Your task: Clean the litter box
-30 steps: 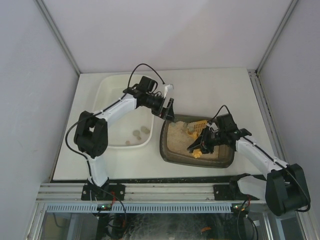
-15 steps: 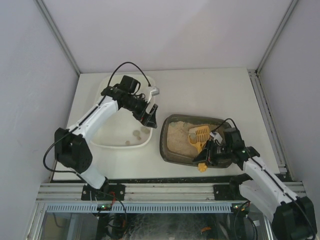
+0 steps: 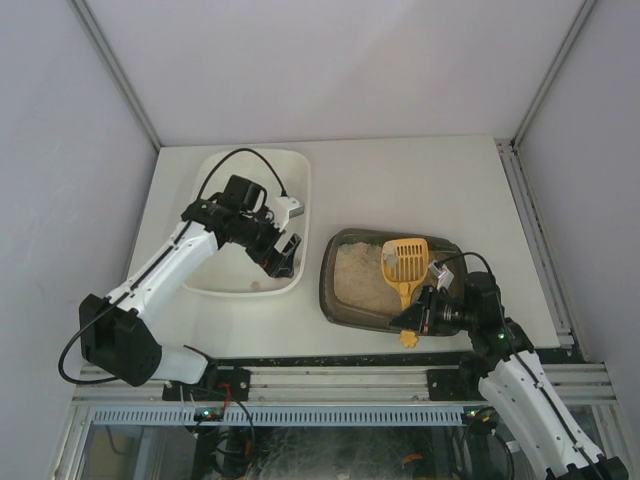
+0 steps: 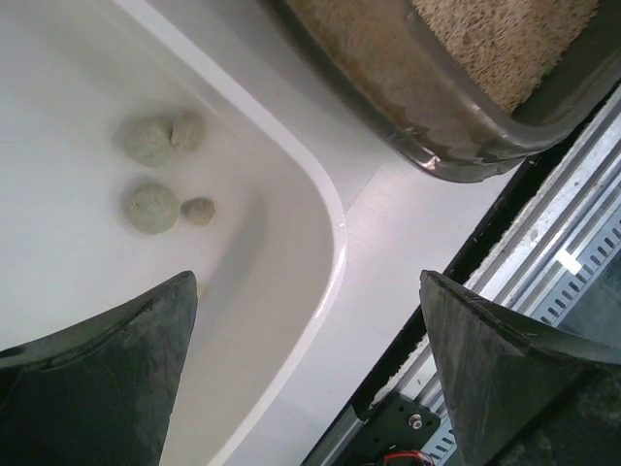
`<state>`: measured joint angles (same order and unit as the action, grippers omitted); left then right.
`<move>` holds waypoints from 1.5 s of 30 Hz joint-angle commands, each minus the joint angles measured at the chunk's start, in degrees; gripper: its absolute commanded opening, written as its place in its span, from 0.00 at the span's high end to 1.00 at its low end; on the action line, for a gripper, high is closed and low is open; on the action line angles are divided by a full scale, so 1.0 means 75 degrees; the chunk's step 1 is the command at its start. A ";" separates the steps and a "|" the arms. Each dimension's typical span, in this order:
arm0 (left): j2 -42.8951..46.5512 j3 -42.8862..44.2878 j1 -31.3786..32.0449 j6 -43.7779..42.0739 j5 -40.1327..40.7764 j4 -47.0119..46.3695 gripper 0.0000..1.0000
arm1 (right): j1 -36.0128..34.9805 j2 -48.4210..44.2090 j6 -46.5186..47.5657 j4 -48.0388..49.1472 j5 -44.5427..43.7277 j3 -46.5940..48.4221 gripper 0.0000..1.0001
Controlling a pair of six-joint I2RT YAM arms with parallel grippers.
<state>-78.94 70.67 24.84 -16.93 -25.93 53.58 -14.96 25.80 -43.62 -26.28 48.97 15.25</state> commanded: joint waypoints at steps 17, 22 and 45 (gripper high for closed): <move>0.0250 -0.0477 0.0001 0.0298 0.0633 -0.0842 0.00 | -0.0539 -0.0482 -0.0048 0.0431 -0.0655 0.0076 1.00; 0.0275 -0.0494 0.0004 0.0330 0.0639 -0.0853 0.00 | 0.0441 -0.0721 -0.0492 0.0627 -0.0219 -0.0192 1.00; 0.0943 0.0007 -0.0571 0.0168 0.1568 -0.0614 0.00 | 0.0260 -0.0035 -0.0559 0.1004 -0.0079 0.0134 1.00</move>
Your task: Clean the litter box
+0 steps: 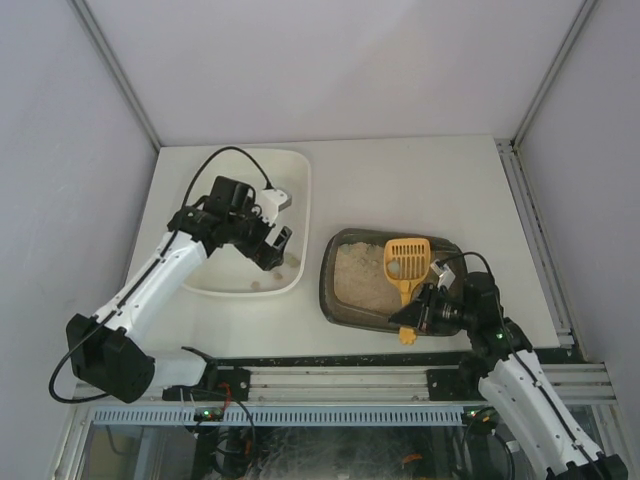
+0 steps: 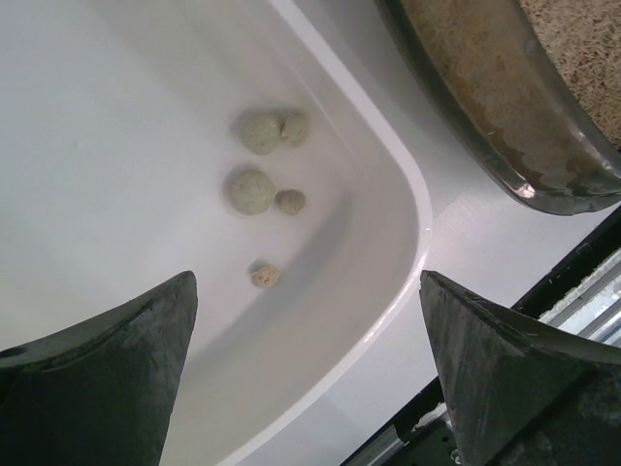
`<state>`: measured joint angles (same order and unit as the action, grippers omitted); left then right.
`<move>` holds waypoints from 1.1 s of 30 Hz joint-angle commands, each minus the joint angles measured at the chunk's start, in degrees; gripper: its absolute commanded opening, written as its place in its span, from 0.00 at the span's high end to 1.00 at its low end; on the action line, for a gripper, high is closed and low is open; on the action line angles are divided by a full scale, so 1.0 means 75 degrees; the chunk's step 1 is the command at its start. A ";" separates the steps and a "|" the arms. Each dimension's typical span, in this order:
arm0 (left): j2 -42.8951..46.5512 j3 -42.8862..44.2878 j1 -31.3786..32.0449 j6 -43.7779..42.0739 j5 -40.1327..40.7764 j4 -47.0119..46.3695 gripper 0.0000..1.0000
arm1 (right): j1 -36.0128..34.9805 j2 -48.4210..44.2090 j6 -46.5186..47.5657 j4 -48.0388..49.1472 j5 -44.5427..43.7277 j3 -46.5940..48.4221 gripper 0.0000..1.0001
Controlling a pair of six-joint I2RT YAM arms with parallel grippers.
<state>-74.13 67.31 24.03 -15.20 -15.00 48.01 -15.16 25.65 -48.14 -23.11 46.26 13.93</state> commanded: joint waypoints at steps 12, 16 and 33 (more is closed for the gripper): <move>-0.0662 0.2840 -0.3416 0.0240 -0.1507 0.1735 0.00 | -0.1243 0.1598 -0.0057 0.1446 -0.1027 0.1249 1.00; -0.0557 0.3150 -0.4011 0.0707 -0.1256 0.1454 0.00 | -0.2133 0.2977 0.0239 0.1907 -0.1488 0.2314 1.00; -0.0440 0.2657 -0.6207 0.0846 -0.2059 0.1314 0.00 | -0.5544 0.8831 0.2440 -0.1568 -0.4614 0.8457 1.00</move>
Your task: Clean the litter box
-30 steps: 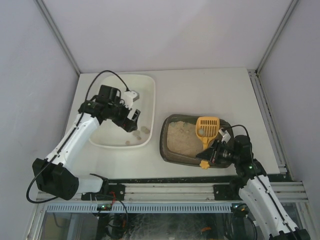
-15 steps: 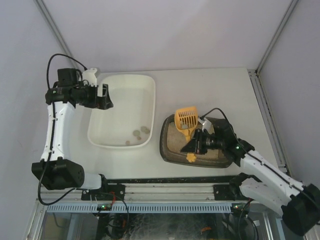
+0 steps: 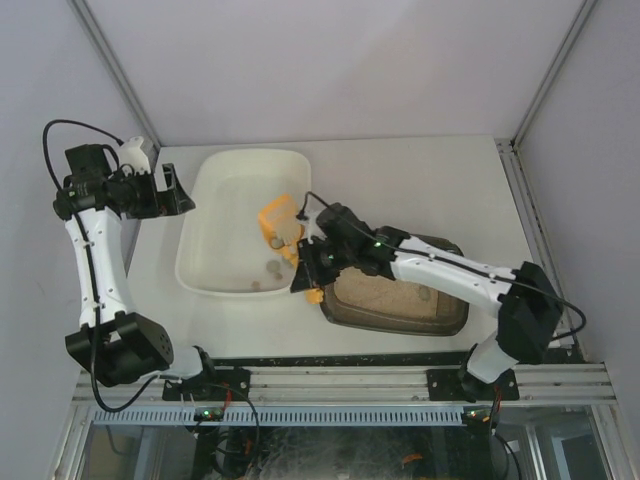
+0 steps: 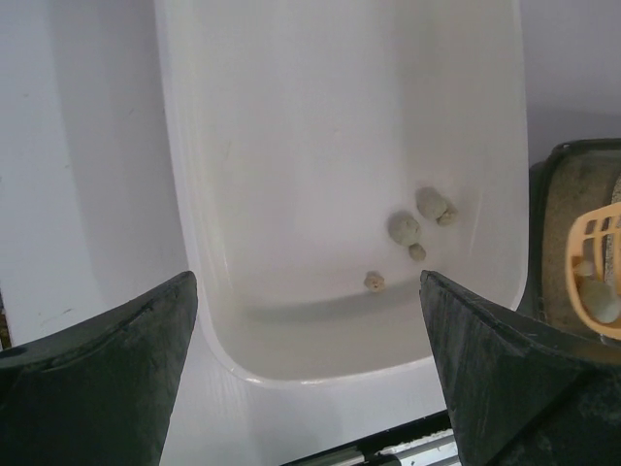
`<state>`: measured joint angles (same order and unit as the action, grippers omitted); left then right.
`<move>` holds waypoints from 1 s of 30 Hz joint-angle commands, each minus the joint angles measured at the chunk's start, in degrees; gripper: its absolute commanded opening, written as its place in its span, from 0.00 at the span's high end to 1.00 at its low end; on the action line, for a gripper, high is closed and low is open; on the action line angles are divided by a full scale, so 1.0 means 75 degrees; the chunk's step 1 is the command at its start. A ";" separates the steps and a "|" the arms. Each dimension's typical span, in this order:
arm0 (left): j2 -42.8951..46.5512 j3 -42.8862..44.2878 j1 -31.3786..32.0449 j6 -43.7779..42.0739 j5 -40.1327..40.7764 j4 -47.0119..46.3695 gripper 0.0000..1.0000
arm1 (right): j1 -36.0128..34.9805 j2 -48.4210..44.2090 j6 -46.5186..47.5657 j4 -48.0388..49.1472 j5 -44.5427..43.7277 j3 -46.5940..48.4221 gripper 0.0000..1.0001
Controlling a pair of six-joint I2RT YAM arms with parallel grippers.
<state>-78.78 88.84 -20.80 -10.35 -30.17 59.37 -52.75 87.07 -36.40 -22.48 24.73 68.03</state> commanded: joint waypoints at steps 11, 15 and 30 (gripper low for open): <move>0.0110 -0.0773 -0.0393 0.0385 -0.0506 -0.0570 0.00 | -0.2267 0.2631 0.1481 -0.5665 -0.6820 0.3995 1.00; 0.0130 -0.0939 -0.0390 0.0474 -0.0485 -0.0729 0.00 | -0.2852 0.3337 0.1449 -0.6836 -0.8531 0.4692 1.00; 0.0298 -0.1244 -0.0388 0.0489 -0.0705 -0.0947 0.00 | -0.3127 0.3703 0.1411 -0.7180 -0.9808 0.4978 1.00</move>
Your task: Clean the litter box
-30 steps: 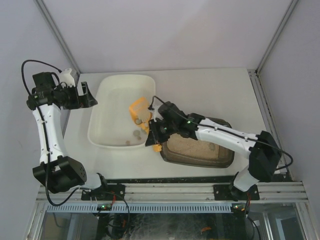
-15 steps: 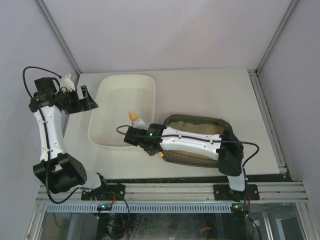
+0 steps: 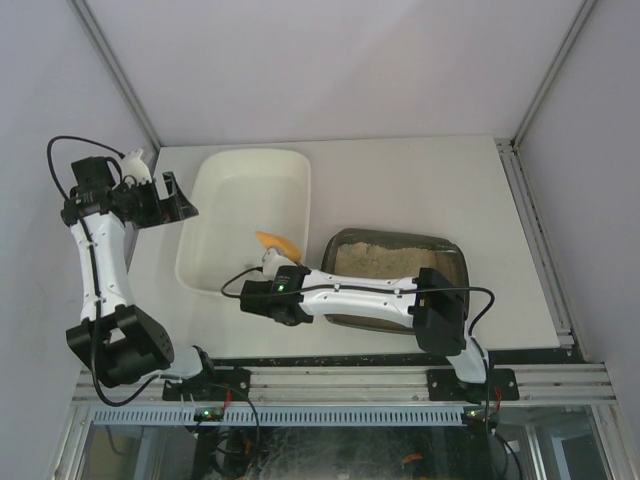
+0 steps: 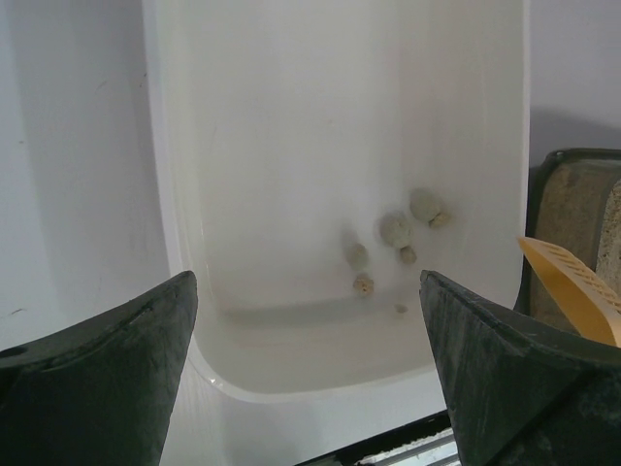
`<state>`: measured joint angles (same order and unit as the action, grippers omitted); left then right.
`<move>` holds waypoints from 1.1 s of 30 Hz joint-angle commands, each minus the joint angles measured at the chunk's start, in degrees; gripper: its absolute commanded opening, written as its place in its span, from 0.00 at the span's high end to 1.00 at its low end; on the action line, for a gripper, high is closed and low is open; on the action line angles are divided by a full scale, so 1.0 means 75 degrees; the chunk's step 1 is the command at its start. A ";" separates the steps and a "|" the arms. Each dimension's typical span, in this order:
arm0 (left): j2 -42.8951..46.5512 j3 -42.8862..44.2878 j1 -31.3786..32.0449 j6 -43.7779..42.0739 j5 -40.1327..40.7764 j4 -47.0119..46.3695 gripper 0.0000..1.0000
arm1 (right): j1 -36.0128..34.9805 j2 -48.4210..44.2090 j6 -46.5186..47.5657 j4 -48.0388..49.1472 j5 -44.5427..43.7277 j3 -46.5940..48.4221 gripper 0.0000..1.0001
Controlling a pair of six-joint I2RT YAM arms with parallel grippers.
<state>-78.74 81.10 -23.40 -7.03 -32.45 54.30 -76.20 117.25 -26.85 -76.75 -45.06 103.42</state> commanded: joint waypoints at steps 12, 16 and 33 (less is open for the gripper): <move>-0.0900 0.1499 0.2440 0.0416 0.1039 -0.0631 0.00 | 0.1993 -0.4756 -0.0733 0.1869 0.4765 -0.2653 1.00; -0.2138 0.2443 0.3841 0.1124 0.0639 -0.0591 0.00 | 0.3606 -0.6294 -0.1436 0.2099 0.7828 -0.4413 1.00; -0.3881 0.2175 0.7317 0.5247 0.3792 -0.1816 0.00 | 0.6512 -0.5471 -0.0907 0.0450 1.0813 -0.5742 1.00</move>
<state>-107.39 99.77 32.71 23.62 -6.76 44.86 -26.81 74.76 -34.48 -72.20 32.14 60.86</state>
